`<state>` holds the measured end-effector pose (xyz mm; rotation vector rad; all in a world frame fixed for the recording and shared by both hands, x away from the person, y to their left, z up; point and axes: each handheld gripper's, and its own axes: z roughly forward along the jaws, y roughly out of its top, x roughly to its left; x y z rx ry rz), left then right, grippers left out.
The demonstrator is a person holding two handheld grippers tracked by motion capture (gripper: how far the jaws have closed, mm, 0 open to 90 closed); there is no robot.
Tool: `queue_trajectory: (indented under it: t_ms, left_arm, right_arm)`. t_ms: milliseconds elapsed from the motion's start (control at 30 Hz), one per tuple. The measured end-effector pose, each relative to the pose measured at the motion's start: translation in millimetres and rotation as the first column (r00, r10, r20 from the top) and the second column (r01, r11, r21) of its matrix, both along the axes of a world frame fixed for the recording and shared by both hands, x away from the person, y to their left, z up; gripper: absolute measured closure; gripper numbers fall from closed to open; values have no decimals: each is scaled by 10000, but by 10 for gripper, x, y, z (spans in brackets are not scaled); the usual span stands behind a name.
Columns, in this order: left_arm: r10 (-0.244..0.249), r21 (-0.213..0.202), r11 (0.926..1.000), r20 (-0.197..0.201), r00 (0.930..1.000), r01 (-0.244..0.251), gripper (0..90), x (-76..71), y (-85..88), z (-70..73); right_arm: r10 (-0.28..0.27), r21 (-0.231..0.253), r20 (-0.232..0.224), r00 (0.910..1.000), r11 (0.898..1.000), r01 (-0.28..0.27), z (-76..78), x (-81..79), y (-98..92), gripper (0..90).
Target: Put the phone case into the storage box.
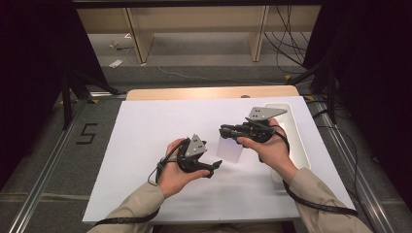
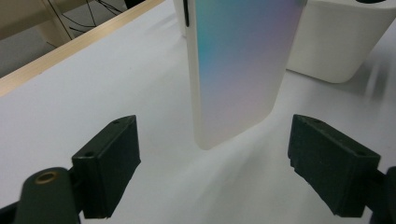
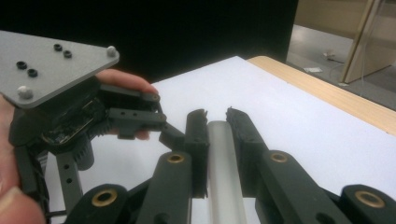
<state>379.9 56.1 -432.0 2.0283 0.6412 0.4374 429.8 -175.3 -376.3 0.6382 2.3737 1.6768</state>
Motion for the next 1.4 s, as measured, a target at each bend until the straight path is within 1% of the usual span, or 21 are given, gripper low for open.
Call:
queue_trajectory:
  t_ms: [167,300,700,800,1000,1100,1400]
  left_arm:
    - [-59,7,10000,4,10000,59,165,2,-2,-4]
    - [-91,71,9999,1,10000,91,164,4,-2,-7]
    - [-88,50,9999,-63,9999,89,162,17,3,-24]
    - [-151,40,9999,-99,9998,151,162,24,2,-35]
    - [-288,108,9995,-109,9995,289,162,32,-5,-61]
    - [-390,103,9992,-43,9992,391,163,36,-8,-68]
    - [-606,197,9980,-105,9981,608,172,41,-16,-91]
  right_arm:
    - [407,-222,169,9990,9989,-404,34,-8,16,799]
    - [670,-299,144,9977,9973,-665,52,-10,16,799]
    - [1294,-488,-79,9916,9904,-1296,50,4,14,799]
    - [1457,-511,-125,9892,9879,-1462,43,9,14,799]
    - [1668,-579,-188,9858,9842,-1676,32,10,26,798]
    - [1768,-590,-257,9839,9822,-1780,29,6,34,799]
    - [1943,-556,-281,9805,9791,-1956,40,-5,46,799]
